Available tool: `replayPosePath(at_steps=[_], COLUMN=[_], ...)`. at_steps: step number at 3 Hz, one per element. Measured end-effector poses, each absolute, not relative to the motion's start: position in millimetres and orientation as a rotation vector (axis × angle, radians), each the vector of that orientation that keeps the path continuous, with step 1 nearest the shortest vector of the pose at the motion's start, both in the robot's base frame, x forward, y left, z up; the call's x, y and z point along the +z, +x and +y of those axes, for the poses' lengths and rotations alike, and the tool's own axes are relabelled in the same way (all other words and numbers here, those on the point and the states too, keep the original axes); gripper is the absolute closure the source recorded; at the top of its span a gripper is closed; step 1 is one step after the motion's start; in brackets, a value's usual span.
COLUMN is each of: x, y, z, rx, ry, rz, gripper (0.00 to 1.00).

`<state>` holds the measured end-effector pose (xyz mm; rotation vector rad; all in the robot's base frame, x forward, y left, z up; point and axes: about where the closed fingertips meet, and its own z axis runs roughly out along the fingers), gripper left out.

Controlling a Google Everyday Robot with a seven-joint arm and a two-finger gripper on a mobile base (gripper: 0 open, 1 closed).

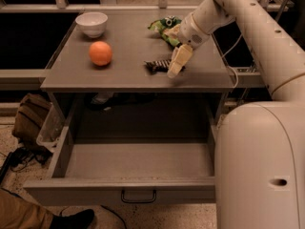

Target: Pick rxbar chocolate from top drawer and place on counter

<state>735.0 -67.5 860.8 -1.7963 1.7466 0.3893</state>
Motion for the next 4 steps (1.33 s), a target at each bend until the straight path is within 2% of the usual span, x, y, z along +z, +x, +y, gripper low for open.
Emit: replayPosePath(at_steps=[1,2,3,4], x=[908.2,971.8,1021.6,1074.2], y=[716.2,668.4,610.4,536.9], z=[-113.0,-170.0,-209.6,-225.3], rx=[0.284,0.113,-0.002,-0.106], ry=[-1.645,-1.445,-1.239,-1.075], rz=[1.842,1.961,1.992,1.932], gripper=[0.0,0.0,0.0,0.0])
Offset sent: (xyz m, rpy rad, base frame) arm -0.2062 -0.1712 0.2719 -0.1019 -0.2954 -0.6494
